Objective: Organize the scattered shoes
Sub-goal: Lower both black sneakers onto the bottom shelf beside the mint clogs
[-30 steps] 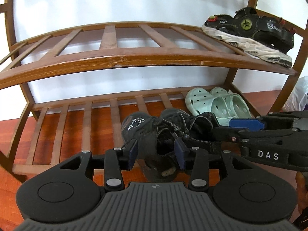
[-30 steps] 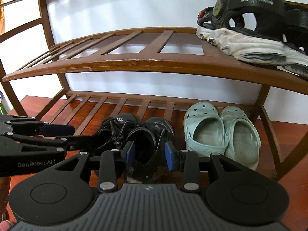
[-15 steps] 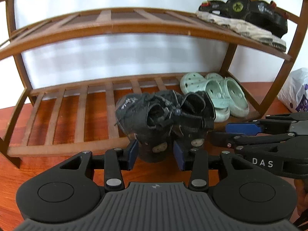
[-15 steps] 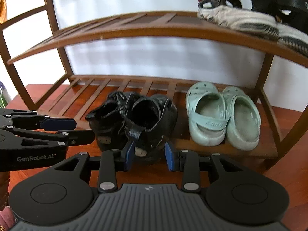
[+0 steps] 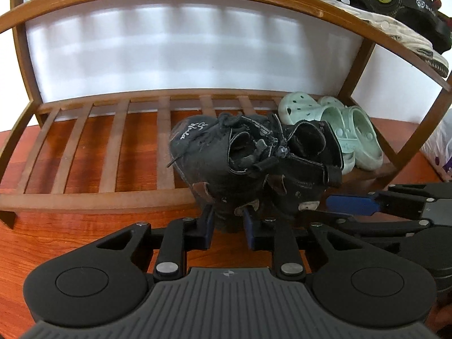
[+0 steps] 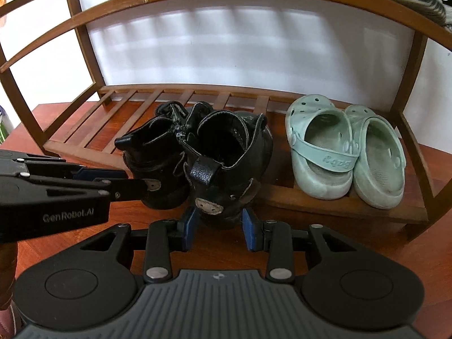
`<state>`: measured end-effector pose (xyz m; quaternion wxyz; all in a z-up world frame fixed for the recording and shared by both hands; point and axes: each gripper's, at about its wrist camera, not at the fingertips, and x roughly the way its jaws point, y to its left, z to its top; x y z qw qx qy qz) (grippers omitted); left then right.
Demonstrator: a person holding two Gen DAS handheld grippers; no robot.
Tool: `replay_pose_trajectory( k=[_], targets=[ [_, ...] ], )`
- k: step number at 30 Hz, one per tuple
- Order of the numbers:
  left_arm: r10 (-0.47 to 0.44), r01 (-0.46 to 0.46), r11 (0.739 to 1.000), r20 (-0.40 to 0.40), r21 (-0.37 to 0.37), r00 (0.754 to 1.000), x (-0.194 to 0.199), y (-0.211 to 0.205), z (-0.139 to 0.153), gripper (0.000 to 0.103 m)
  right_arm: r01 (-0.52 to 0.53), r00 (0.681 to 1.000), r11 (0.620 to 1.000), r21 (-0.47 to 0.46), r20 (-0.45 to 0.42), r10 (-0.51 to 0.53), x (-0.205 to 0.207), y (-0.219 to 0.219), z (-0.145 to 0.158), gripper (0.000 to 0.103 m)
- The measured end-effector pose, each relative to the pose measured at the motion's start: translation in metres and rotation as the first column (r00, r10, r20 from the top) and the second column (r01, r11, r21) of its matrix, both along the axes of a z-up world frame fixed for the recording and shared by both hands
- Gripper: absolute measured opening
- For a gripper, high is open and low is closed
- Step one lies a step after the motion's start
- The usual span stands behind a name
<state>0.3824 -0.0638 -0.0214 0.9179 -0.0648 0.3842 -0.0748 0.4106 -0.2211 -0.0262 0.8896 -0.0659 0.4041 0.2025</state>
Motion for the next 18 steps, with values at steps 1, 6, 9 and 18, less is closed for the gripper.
replay_pose_trajectory(
  k=[1,6,9,18],
  targets=[
    [0.004,-0.004,1.0,0.002,0.002,1.0,0.001,0.0,0.0,0.024,0.002,1.0,1.0,0.001,0.0,-0.002,0.001,0.0,0.0,0.039],
    [0.033,-0.033,0.999,0.007,0.003,0.999,0.007,-0.003,-0.001,0.024,0.001,1.0,1.0,0.007,0.002,-0.001,0.007,0.004,-0.001,0.04],
    [0.034,-0.034,0.999,0.009,0.001,0.999,0.015,-0.004,-0.001,0.024,0.008,1.0,1.0,0.006,0.01,-0.008,0.012,0.006,-0.002,0.04],
    [0.03,-0.031,1.0,0.026,0.008,0.999,0.038,-0.002,0.001,0.026,0.032,0.999,0.999,0.002,0.028,-0.032,0.033,0.012,-0.005,0.04]
  ],
)
